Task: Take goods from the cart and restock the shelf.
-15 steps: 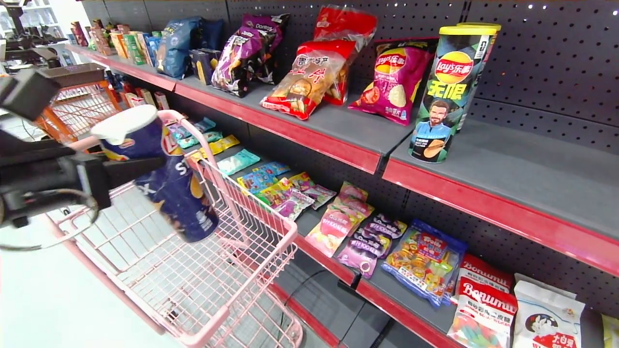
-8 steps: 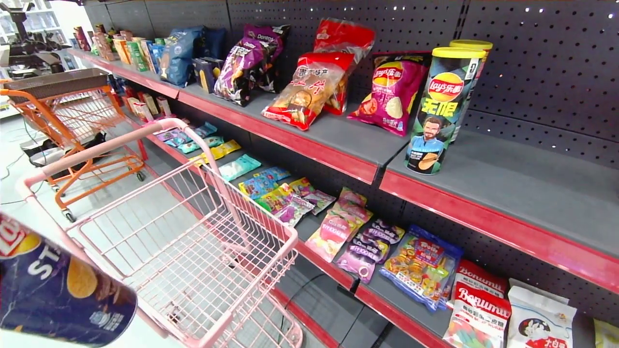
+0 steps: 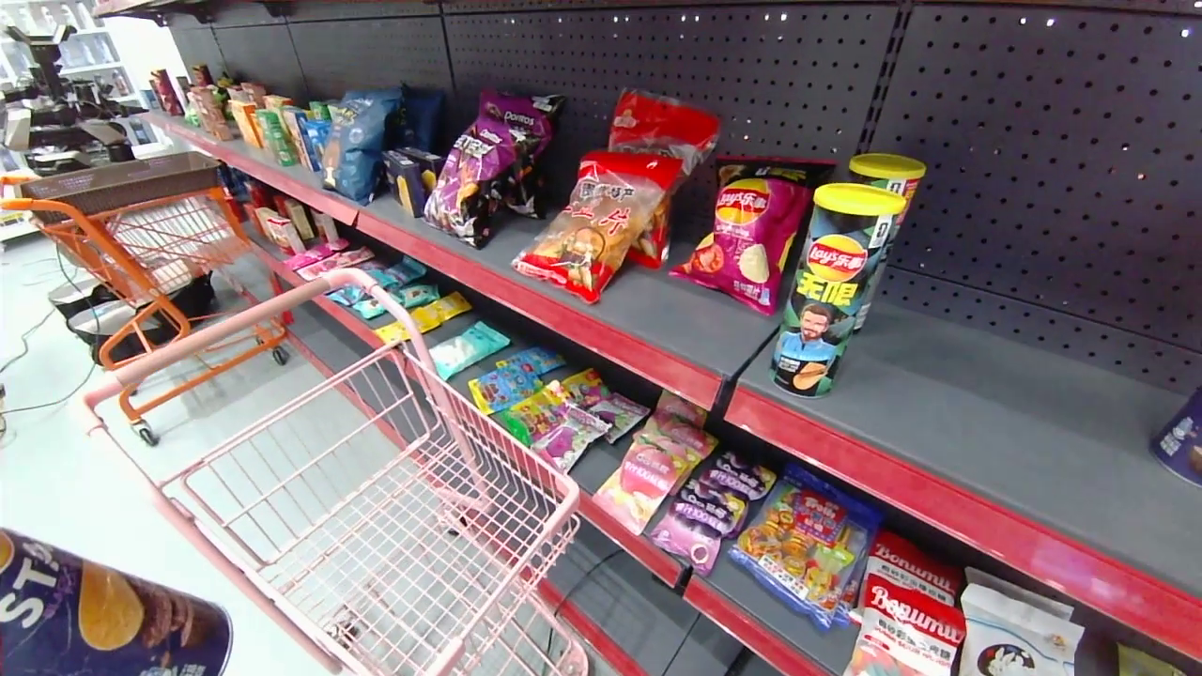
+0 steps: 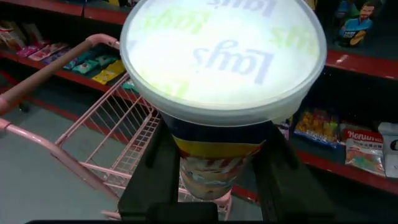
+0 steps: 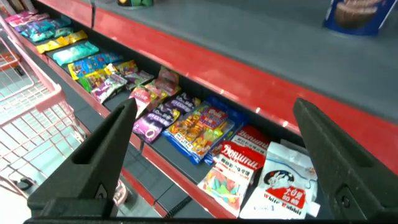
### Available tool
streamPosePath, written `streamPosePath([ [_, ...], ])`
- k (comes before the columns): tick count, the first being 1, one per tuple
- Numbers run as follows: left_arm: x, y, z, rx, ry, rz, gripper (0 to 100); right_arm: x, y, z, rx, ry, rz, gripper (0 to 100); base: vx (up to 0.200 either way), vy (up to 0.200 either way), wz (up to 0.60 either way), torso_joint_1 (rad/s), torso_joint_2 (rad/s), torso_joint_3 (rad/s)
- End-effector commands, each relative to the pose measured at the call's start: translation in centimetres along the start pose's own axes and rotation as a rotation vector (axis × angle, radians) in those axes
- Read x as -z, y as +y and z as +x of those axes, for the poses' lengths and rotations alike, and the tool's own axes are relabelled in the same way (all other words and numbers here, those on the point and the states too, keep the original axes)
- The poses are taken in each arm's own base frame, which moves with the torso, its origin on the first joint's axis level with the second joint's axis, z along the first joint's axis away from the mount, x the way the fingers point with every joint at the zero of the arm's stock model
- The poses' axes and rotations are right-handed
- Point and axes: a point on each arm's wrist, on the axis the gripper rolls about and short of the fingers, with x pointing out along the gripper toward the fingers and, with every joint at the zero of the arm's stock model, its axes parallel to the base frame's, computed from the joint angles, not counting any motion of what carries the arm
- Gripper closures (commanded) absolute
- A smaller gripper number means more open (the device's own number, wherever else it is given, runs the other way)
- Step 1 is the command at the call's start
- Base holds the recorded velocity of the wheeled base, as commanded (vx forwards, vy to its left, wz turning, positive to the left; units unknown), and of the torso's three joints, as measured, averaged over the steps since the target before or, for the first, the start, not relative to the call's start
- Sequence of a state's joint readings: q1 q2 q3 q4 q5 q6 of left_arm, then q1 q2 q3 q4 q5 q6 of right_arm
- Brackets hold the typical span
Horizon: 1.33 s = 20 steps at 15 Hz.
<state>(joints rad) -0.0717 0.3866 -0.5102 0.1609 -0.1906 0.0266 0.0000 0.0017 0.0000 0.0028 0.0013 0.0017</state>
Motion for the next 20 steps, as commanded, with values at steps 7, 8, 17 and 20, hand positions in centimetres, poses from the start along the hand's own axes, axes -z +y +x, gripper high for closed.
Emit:
streamPosePath([
  [7,1.5,0.0,-0.7,-0.058,-0.001,0.018,100,0.0,0.0,0.0,-0.002,0.000,0.000,0,0.000,0.000,-0.17,0.172,-0.40,-0.230],
  [8,1.6,0.0,-0.8,-0.064,0.001,0.024,100,0.0,0.0,0.0,-0.002,0.000,0.000,0,0.000,0.000,-0.60,0.149,-0.36,-0.203],
  [17,2.3,-0.1,-1.4,-0.104,-0.020,0.066,100,0.0,0.0,0.0,-0.003,0.000,0.000,0,0.000,0.000,-0.60,0.015,-0.02,-0.012],
  [20,2.4,-0.1,-1.4,-0.110,-0.017,0.065,100,0.0,0.0,0.0,-0.002,0.000,-0.002,0,0.000,0.000,-0.60,0.002,0.00,0.005],
])
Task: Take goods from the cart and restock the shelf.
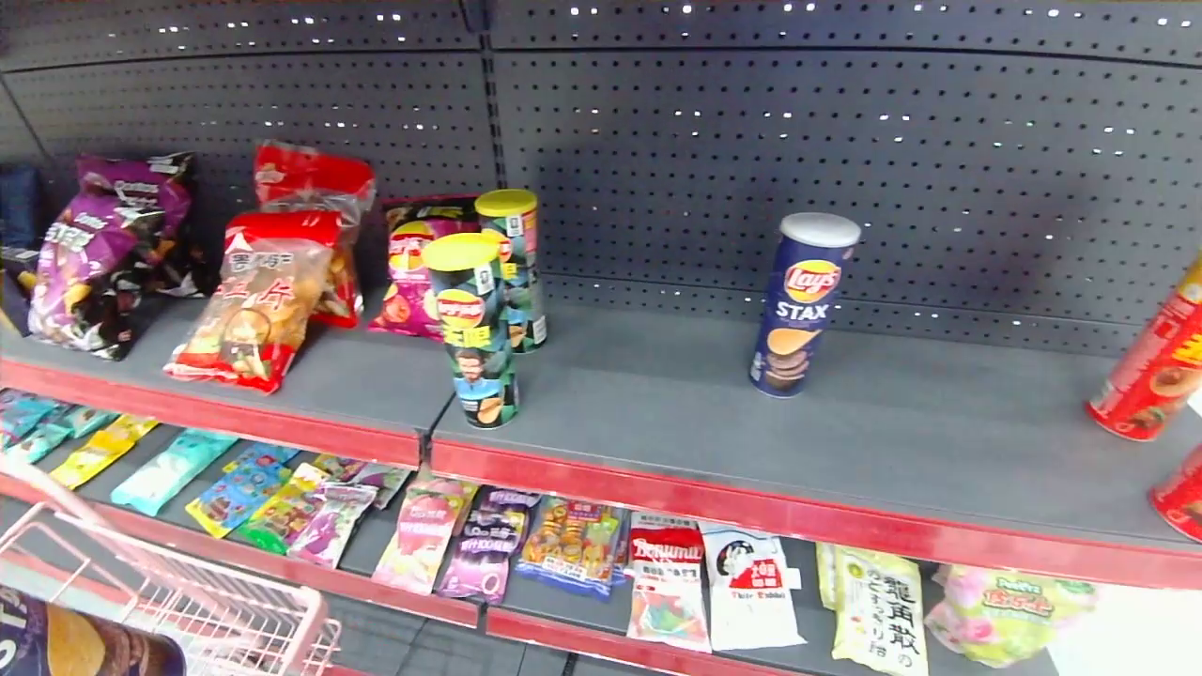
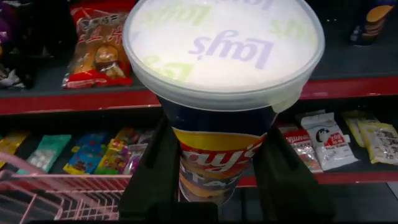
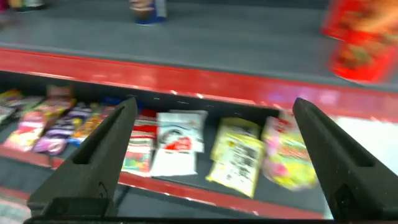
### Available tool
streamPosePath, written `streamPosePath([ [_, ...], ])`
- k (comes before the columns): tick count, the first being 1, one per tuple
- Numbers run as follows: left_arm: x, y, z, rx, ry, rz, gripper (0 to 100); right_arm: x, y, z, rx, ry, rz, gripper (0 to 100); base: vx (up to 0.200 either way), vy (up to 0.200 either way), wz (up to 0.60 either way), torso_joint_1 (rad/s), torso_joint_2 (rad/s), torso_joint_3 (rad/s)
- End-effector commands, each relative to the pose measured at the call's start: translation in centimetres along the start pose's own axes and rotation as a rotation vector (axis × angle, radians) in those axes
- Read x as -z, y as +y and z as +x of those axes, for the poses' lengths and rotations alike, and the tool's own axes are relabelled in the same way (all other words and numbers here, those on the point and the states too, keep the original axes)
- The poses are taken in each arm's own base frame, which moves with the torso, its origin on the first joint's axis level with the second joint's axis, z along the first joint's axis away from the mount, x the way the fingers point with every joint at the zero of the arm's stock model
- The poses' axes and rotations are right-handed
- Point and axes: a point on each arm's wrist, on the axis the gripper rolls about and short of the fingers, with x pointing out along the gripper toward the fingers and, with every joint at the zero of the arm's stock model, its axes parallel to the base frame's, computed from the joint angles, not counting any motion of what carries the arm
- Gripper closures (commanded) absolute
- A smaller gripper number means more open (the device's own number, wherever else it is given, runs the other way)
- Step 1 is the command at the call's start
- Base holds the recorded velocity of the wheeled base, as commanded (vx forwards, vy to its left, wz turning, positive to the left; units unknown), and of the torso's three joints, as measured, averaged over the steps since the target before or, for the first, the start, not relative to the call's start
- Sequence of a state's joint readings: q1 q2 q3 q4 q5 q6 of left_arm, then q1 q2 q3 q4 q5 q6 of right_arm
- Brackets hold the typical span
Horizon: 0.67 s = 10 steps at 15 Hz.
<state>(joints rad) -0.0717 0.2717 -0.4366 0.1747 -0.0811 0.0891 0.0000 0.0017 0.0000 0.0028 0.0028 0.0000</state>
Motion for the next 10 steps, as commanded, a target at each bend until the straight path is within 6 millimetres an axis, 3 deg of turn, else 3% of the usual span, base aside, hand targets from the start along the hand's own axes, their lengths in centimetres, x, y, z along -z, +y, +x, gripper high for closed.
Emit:
streamPosePath([
  [1,0.0,0.0,0.0,0.001,0.002,0.000,100,0.0,0.0,0.0,0.000,0.000,0.000,0,0.000,0.000,-0.60,-0.002,0.00,0.002],
  [3,0.1,0.0,0.0,-0.017,0.007,0.001,100,0.0,0.0,0.0,-0.005,0.000,0.002,0,0.000,0.000,-0.60,0.005,0.00,0.005],
  [6,0.3,0.0,0.0,-0.026,0.011,0.002,100,0.0,0.0,0.0,-0.005,0.000,0.005,0,0.000,0.000,0.00,0.000,0.00,0.000],
  [10,2.3,-0.2,-0.6,-0.021,0.002,0.031,100,0.0,0.0,0.0,-0.006,0.000,-0.002,0,0.000,0.000,0.00,0.000,0.00,0.000],
])
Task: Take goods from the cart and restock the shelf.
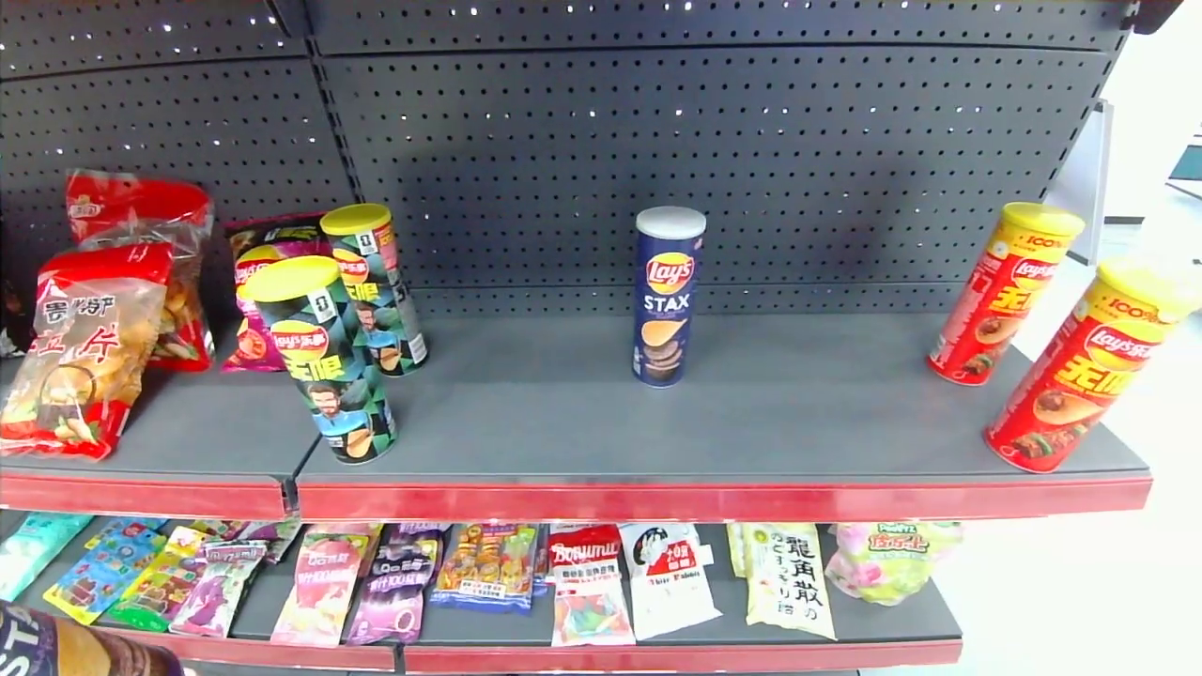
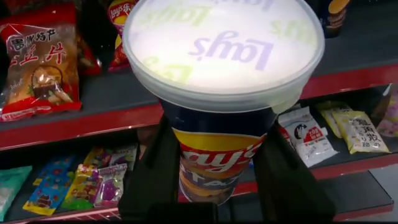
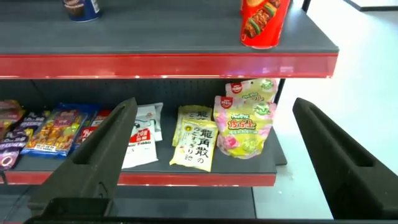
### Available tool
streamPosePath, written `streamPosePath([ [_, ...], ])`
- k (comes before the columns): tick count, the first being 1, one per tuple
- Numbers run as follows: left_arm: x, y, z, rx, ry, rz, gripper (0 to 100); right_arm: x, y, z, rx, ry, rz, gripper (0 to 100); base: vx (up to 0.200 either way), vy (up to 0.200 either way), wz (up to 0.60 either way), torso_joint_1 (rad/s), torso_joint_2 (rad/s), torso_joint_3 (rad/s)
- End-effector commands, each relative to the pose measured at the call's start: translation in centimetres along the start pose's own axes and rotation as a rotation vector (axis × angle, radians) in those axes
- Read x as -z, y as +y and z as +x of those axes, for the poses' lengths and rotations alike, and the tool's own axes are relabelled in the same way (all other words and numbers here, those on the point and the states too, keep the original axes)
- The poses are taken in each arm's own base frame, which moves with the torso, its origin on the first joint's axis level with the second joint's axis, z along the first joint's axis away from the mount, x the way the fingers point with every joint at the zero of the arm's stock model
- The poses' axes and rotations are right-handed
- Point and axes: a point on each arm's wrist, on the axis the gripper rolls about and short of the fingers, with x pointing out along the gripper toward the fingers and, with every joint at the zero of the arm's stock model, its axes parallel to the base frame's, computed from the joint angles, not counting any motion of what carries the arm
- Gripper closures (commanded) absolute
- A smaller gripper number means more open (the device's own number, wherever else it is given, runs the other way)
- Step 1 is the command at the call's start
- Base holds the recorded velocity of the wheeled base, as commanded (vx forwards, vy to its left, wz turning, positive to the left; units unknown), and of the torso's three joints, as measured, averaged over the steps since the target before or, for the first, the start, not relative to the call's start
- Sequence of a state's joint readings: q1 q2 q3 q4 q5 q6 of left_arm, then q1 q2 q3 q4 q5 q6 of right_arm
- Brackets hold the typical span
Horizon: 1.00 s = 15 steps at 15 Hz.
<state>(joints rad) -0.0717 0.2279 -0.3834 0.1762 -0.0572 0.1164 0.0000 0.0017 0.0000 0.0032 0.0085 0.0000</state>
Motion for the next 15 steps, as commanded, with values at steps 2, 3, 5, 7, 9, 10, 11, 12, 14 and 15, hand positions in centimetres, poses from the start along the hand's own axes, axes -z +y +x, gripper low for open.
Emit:
streamPosePath([
  [2,1.7,-0.2,-0.5,-0.001,-0.011,0.004,100,0.0,0.0,0.1,-0.002,0.009,-0.005,0,0.000,0.000,0.00,0.000,0.00,0.000],
  [3,2.0,-0.2,-0.4,-0.002,-0.002,0.003,100,-0.5,0.0,-0.1,-0.014,-0.014,-0.014,0,0.000,0.000,0.00,0.000,0.00,0.000],
  [5,2.0,-0.3,-0.5,0.002,-0.012,0.005,100,-9.8,0.2,0.7,-0.140,-0.041,0.051,0,0.000,0.000,0.00,0.000,0.00,0.000],
  [7,2.0,-0.4,-0.4,0.097,-0.017,-0.025,100,-14.4,0.7,3.5,-0.375,0.008,0.021,0,0.000,0.000,0.00,0.000,0.00,0.000],
  [9,2.0,-0.4,-0.6,0.119,-0.030,-0.054,100,-16.2,1.7,8.0,-0.492,0.090,-0.103,0,0.000,0.000,0.00,0.000,0.00,0.000],
  [10,2.0,-0.4,-0.6,0.119,-0.030,-0.054,100,-16.3,1.8,8.2,-0.499,0.091,-0.103,0,0.000,0.000,0.00,0.000,0.00,0.000],
  [11,2.1,-0.4,-0.6,0.104,-0.027,-0.055,100,-17.6,3.8,12.0,-0.623,0.139,-0.093,0,0.000,0.000,0.00,0.000,0.00,0.000],
  [12,2.1,-0.4,-0.6,0.089,-0.025,-0.053,100,-17.8,5.1,14.2,-0.668,0.156,-0.095,0,0.000,0.000,0.00,0.000,0.00,0.000],
  [14,2.1,-0.3,-0.5,0.056,-0.013,-0.054,100,-17.5,7.3,18.4,-0.706,0.148,-0.096,0,0.000,0.000,0.00,0.000,0.00,0.000],
  [15,2.2,-0.3,-0.5,0.045,-0.009,-0.054,100,-17.0,8.3,20.5,-0.715,0.157,-0.095,0,0.000,0.000,0.00,0.000,0.00,0.000],
])
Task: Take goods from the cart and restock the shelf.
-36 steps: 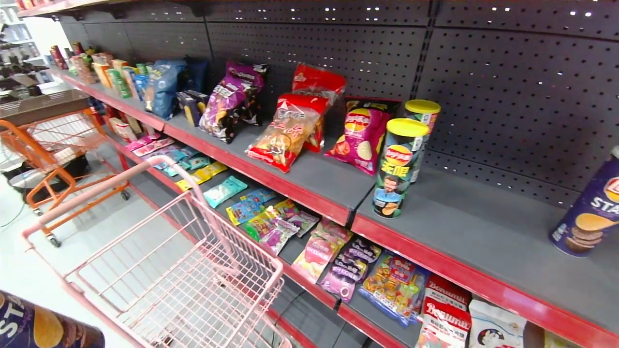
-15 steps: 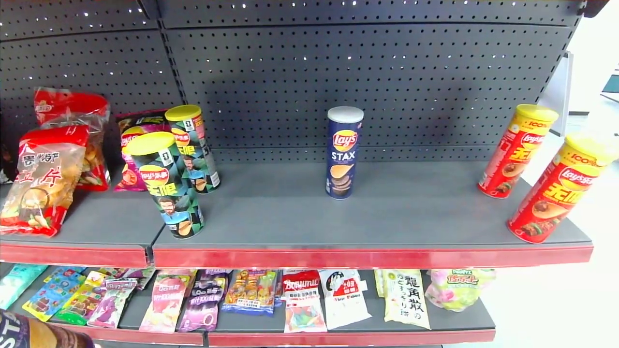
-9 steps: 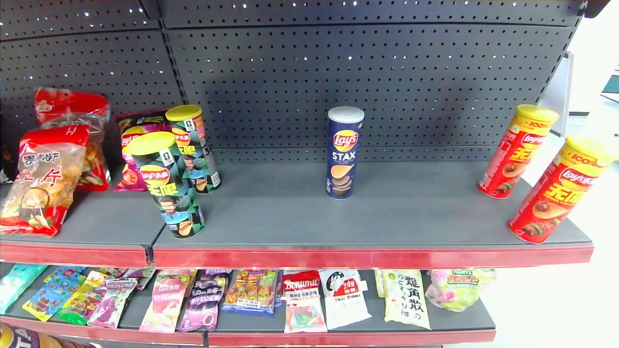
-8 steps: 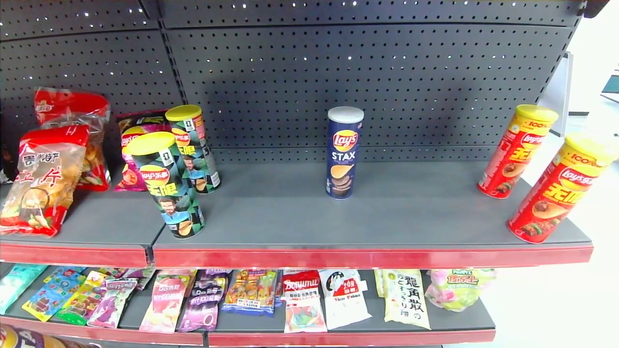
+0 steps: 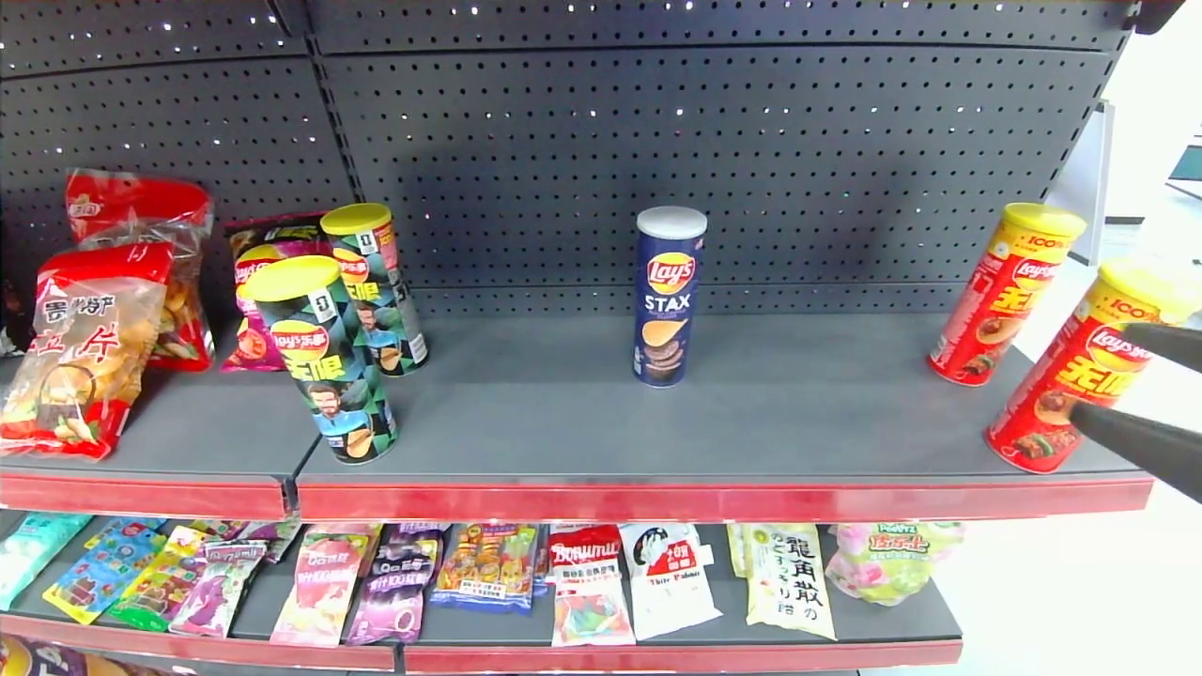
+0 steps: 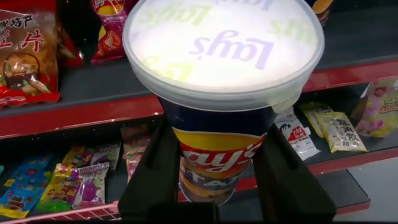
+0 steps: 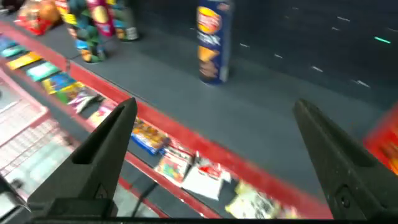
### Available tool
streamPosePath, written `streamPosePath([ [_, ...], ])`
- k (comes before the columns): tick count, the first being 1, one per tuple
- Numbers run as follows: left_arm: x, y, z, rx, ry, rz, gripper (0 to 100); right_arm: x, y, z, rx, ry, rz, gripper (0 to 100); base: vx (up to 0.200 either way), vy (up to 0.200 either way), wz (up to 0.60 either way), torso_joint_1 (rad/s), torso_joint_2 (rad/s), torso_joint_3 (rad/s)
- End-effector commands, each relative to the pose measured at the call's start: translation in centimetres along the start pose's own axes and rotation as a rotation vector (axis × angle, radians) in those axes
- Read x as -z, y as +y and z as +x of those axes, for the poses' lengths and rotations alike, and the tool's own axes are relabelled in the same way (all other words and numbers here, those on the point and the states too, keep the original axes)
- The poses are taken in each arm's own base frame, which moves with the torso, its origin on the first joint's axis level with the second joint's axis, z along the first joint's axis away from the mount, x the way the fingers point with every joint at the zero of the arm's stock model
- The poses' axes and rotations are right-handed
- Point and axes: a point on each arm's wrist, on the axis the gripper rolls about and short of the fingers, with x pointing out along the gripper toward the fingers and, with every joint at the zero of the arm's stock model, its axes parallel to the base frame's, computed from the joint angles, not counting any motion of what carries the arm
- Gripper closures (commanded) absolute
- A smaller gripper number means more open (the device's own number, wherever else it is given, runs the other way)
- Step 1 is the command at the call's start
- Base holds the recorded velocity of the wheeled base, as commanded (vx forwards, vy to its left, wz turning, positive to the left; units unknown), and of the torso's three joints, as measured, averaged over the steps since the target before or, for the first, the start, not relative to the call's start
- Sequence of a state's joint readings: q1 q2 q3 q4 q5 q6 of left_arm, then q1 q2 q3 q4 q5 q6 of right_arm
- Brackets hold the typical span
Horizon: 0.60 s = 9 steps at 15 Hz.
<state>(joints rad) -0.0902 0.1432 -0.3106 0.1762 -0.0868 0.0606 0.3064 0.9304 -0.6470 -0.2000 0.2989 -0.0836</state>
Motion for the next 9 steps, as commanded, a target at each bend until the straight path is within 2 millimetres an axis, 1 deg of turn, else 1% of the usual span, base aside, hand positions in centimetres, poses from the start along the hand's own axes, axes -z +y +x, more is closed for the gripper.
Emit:
streamPosePath([
  [1,0.1,0.0,0.1,-0.009,0.009,0.002,100,0.8,-1.1,11.0,-0.133,0.103,0.018,0,0.000,0.000,0.00,0.000,0.00,0.000],
  [2,0.2,0.0,0.1,-0.012,0.010,0.001,100,0.9,-1.4,12.6,-0.158,0.105,0.020,0,0.000,0.000,0.00,0.000,0.00,0.000],
  [3,0.3,0.0,0.1,-0.015,0.014,0.003,100,0.9,-1.7,14.7,-0.185,0.113,0.023,0,0.000,0.000,0.00,0.000,0.00,0.000],
  [5,0.2,0.0,0.2,-0.015,0.020,0.004,100,1.2,-2.3,17.6,-0.214,0.130,0.032,0,0.000,0.000,0.00,0.000,0.00,0.000],
  [7,0.1,0.0,0.2,-0.015,0.018,0.007,100,1.5,-3.0,19.5,-0.259,0.135,0.037,0,0.000,0.000,0.00,0.000,0.00,0.000],
  [8,0.1,0.0,0.2,-0.016,0.020,0.007,100,1.6,-3.4,20.0,-0.264,0.135,0.039,0,0.000,0.000,0.00,0.000,0.00,0.000],
  [9,0.2,0.1,0.2,-0.022,0.022,0.007,100,2.0,-4.0,21.5,-0.280,0.141,0.044,0,0.000,0.000,0.00,0.000,0.00,0.000],
])
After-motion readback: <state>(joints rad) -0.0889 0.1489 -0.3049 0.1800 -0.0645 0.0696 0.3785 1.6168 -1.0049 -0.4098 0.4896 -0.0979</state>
